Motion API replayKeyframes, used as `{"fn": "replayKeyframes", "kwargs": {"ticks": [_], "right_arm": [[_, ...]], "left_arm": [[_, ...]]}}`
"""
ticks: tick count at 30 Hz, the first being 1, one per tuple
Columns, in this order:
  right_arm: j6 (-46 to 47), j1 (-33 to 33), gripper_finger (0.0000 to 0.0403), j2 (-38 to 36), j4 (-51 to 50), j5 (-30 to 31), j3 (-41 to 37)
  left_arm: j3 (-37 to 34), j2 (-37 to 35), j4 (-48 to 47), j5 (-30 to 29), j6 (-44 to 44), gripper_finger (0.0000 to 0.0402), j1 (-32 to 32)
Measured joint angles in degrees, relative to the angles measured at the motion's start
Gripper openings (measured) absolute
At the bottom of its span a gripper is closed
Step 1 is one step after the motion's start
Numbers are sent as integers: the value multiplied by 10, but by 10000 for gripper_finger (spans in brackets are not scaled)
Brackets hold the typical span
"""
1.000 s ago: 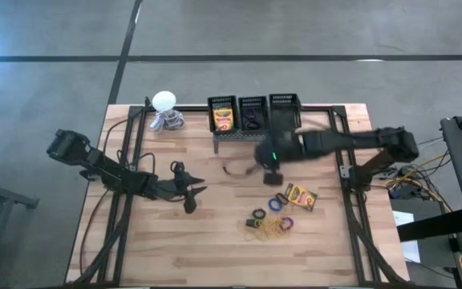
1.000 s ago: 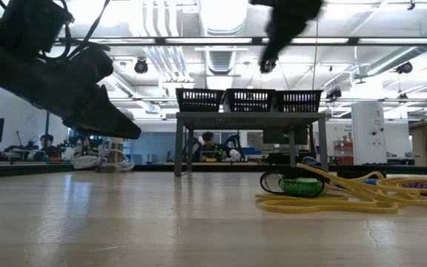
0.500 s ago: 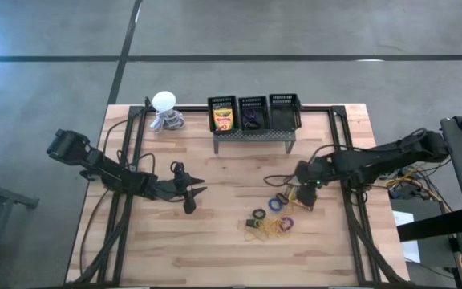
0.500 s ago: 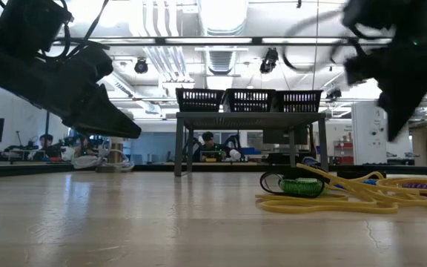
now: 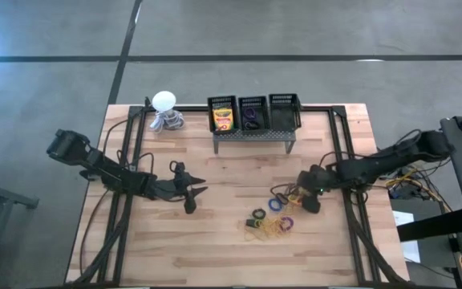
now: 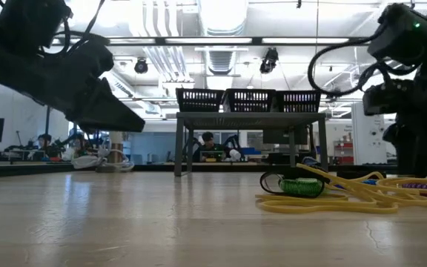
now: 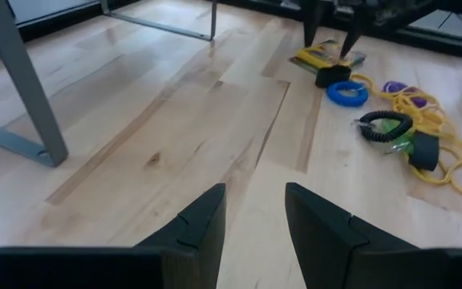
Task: Pick & Place Office Desk Supplies
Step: Put the yellow crayon box into the left black bin on the shelf
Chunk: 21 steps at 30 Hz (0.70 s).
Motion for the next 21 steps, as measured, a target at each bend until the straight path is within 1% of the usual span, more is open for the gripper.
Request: {"fn": "replayKeyframes", "kwargs": {"ticks": [2,4,7,9,13,15,17,21], "right_arm": [[9,24,275,31,23,32,3],[20,49,270,67,31,74,23],[42,81,262,122,25,147,67],[67,89,257,162,23,180,99],[176,77,246,249,29,208,155],[209,66,242,290,46,214,178],[203,57,238,329,69,227,204],[149,43,235,379,106,250,263]], "left_arm": [[0,0,4,0,1,135,0],[0,0,9,-1,1,135,0],[0,0,20,-8,1,135,0],[1,0,25,-10,1,135,0],[1,0,34,-10,1,135,0],[1,0,42,-6,2,135,0],[1,3,56,5,15,135,-1],[9,19,88,22,40,135,-3]]}}
